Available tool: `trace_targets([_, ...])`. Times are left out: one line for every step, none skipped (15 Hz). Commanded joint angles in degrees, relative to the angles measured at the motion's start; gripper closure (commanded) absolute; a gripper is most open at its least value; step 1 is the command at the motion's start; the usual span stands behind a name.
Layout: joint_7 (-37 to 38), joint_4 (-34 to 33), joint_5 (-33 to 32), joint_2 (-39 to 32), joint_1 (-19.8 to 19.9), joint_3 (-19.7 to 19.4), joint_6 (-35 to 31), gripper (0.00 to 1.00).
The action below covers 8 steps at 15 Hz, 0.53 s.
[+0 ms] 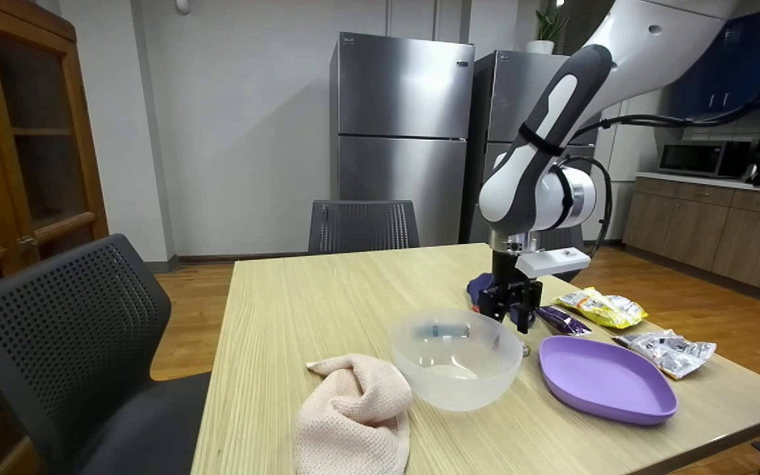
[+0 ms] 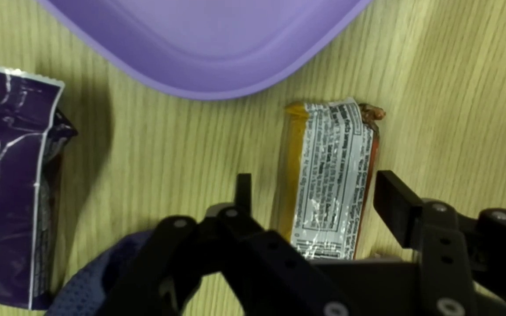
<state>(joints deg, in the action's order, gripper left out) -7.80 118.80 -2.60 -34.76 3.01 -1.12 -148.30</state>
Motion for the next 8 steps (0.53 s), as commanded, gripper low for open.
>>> trace_targets([0.4, -1.2, -1.0, -0.4, -0.4, -0.2, 0.4, 0.58])
trace_targets([0.4, -1.2, -1.0, -0.5, -0.4, -0.1, 0.4, 0.66])
trace_targets([0.4, -1.2, -1.0, -0.5, -0.4, -0.1, 0.4, 0.73])
trace_targets([0.6, -1.2, -1.2, -0.6, -0.6, -0.3, 0.3, 0.82])
trace_targets([0.7, -1.3, -1.2, -0.6, -0.7, -0.3, 0.3, 0.83])
trace_targets([0.8, -1.3, -1.2, -0.6, -0.8, -0.3, 0.3, 0.83])
trace_targets([1.2, -1.4, -1.2, -0.6, -0.9, -0.4, 0.5, 0.83])
trace_targets([1.6, -1.3, -1.1, -0.3, -1.1, -0.6, 0.7, 0.83])
